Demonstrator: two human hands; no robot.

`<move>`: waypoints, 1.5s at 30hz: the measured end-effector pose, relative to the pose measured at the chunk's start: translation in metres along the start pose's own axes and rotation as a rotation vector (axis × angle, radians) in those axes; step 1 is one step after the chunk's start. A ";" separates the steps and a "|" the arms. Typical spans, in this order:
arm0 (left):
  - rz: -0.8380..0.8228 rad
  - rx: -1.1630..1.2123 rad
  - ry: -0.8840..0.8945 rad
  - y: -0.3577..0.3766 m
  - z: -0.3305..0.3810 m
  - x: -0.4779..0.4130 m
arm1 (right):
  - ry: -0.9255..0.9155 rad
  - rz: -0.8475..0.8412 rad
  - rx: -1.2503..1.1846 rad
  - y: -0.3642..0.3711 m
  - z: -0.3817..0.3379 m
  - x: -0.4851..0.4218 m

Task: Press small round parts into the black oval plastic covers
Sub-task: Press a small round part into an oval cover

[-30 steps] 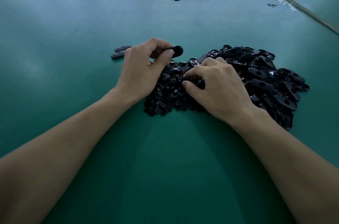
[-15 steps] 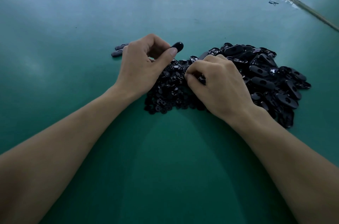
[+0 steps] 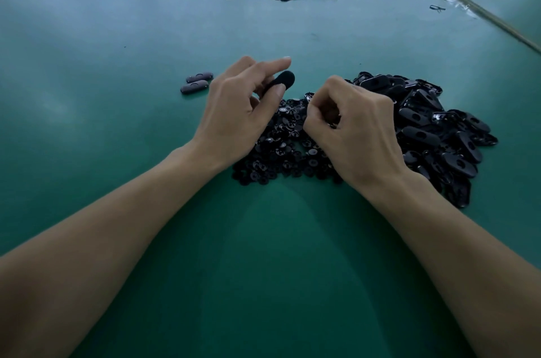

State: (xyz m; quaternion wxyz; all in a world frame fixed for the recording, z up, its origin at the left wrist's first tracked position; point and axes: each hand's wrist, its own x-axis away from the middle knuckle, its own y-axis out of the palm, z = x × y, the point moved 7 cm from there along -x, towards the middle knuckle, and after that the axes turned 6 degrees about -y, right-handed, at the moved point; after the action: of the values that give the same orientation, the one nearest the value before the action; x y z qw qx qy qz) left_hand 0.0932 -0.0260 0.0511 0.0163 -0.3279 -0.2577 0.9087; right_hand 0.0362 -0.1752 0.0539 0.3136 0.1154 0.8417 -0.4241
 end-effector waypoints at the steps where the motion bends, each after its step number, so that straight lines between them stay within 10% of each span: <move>1: 0.015 0.002 0.004 0.000 0.002 0.000 | -0.003 0.021 -0.006 -0.001 0.000 0.000; 11: 0.090 0.394 -0.270 0.000 -0.001 0.005 | -0.015 0.110 0.001 -0.006 -0.002 0.000; 45: -0.085 0.626 -0.348 0.014 -0.008 0.008 | 0.257 0.175 -0.488 -0.002 0.022 0.001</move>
State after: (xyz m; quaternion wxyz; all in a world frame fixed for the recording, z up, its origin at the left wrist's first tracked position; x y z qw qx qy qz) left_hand 0.0937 -0.0329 0.0352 0.1094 -0.1362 0.0208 0.9844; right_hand 0.0442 -0.1939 0.0445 0.2584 0.1616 0.9386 -0.1620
